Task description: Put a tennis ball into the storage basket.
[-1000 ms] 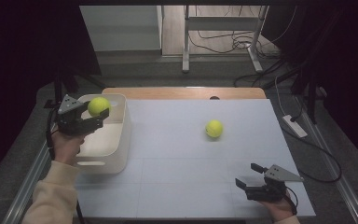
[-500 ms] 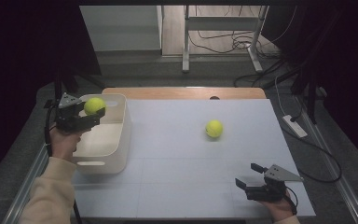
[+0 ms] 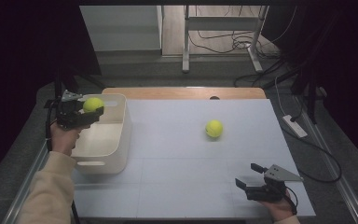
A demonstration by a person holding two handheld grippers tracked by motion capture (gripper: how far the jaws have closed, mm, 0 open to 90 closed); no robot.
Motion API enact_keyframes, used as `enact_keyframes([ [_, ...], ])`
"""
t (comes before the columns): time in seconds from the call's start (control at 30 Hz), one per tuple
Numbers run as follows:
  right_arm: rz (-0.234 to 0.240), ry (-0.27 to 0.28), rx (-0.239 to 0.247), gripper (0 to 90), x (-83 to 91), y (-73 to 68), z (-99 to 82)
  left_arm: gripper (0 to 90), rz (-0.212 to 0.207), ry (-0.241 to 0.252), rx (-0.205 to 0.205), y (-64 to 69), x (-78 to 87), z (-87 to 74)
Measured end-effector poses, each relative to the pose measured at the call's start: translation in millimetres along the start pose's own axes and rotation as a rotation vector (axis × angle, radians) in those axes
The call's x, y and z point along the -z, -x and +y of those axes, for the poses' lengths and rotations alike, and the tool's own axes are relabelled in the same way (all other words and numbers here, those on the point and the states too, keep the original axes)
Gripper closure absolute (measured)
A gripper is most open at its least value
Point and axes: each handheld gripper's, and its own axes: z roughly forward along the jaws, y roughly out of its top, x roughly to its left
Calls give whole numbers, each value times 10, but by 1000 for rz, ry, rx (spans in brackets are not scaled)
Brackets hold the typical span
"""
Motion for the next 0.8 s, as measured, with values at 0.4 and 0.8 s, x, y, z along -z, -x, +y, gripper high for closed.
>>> enact_keyframes([
  [0.4,0,-1,2,100,-4,-3,0,141,-13,-9,50,-62,30,11],
  [0.8,-1,-2,1,100,-2,-4,1,46,-159,99,55,45,181,-114],
])
